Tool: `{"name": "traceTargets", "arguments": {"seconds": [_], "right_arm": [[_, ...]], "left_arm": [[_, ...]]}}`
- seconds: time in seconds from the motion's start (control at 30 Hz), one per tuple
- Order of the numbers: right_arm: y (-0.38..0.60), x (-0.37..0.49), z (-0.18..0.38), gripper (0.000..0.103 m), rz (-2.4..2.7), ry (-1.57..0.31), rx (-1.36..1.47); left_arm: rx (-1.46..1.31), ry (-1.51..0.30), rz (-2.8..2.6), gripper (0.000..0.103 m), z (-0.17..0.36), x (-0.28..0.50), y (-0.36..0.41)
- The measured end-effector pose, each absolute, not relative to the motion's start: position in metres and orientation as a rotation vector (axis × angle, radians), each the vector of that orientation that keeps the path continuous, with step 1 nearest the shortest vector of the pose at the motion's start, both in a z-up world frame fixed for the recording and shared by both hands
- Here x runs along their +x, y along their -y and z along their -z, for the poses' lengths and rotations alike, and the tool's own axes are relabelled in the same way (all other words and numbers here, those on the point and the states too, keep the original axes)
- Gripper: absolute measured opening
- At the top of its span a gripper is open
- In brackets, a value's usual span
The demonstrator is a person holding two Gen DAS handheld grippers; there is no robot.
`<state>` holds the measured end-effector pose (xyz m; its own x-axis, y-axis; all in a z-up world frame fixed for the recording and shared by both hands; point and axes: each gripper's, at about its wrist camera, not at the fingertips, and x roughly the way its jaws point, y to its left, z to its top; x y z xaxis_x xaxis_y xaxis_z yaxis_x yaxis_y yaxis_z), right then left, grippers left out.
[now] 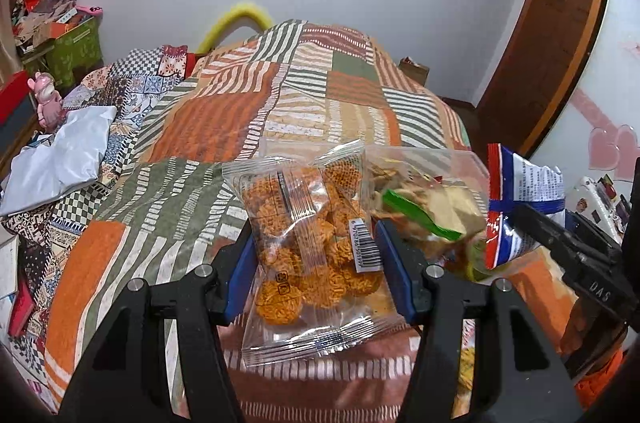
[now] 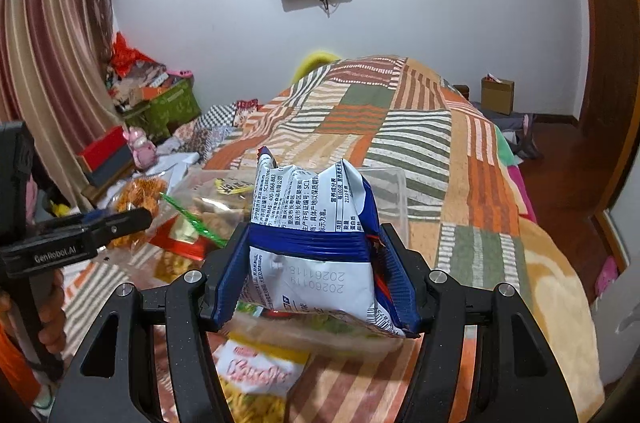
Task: Organize snacks
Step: 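Lower the white-blue chip bag and orange cookie bag into the clear box, opening both tools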
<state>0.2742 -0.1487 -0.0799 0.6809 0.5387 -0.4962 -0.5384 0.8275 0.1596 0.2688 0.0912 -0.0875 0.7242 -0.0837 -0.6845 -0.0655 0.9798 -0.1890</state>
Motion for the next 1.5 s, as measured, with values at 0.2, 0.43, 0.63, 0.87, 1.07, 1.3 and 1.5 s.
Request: {"name": "traceTargets", "arguments": {"seconds": [0.2,0.43,0.63,0.87,1.07,1.3,1.5], "right_arm": [[0.140,0.281,0.095,0.059,-0.611,-0.597,-0.047],[0.135,0.281,0.095,0.059,-0.610,-0.579,-0.099],[0.134,0.286,0.096,0.065,-0.604,-0.602,-0.090],[0.138,0.281,0.092,0.075,-0.589,-0.612,-0.084],[0.147,0.270,0.079,0.081,-0.581,-0.576,-0.070],[0.156,0.249,0.068,0.081,-0.607,-0.555,-0.051],[0.153,0.234,0.079,0.083,-0.655,-0.598,-0.039]], "left_arm": [[-0.214,-0.779,-0.002,0.057,0.096,0.291,-0.094],[-0.176,-0.776,-0.002,0.057,0.101,0.309,-0.088],[-0.200,-0.798,0.018,0.059,0.105,0.314,-0.088],[-0.218,-0.812,0.037,0.062,0.100,0.306,-0.090],[-0.168,-0.784,0.021,0.063,0.083,0.289,-0.086],[-0.154,-0.757,0.031,0.071,0.070,0.256,-0.081],[-0.119,-0.751,0.042,0.080,0.071,0.223,-0.071]]}}
